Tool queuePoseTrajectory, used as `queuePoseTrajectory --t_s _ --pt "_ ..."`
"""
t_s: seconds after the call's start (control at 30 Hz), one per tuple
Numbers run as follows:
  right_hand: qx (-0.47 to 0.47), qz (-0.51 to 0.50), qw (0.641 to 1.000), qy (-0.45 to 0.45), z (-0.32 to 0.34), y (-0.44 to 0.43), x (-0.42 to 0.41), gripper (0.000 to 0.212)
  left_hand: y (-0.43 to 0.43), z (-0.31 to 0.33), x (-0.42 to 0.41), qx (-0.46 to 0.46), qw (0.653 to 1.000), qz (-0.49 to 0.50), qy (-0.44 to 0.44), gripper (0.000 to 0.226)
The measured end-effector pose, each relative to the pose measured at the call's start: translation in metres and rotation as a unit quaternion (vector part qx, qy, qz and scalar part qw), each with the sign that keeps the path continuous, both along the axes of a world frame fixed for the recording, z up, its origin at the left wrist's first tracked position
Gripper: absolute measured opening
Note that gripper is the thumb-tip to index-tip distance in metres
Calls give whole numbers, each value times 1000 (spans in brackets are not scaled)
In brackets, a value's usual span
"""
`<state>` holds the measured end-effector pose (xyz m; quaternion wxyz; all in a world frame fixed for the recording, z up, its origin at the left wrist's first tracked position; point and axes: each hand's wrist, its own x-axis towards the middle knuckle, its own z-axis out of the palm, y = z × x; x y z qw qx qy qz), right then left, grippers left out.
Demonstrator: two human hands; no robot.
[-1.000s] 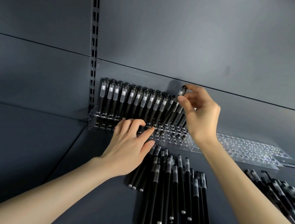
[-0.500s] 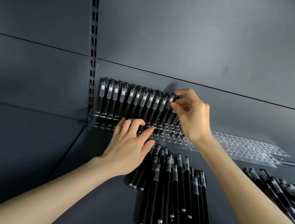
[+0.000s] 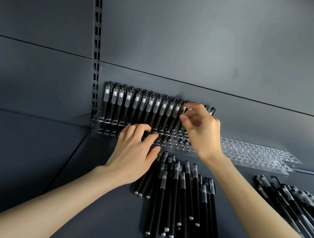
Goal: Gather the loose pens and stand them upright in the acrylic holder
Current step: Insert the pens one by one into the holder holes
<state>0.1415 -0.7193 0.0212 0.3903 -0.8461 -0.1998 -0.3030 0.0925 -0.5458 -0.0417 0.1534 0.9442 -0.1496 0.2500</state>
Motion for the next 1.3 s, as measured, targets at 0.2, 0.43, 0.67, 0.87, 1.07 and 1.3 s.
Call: queuePoseTrajectory --t_s 0.2,0.43,0.67,0.87,1.07,1.3 --pt "-68 13 994 85 -16 -14 -32 12 -7 25 -27 -23 990 4 143 52" --pt "-202 69 959 188 -52 -23 -54 33 -14 27 -38 -41 951 14 306 66" --pt "-209 67 960 172 -59 -23 -55 26 -8 25 -29 -160 928 5 337 51" --pt "-200 71 962 171 -57 -23 -57 27 -3 20 -22 -172 934 -3 314 20" --pt "-18 117 975 188 -43 -19 -63 16 -12 35 -35 -374 879 -105 275 13" --pt "245 206 927 194 -24 -13 -67 21 -22 36 -41 -484 820 -162 260 15"
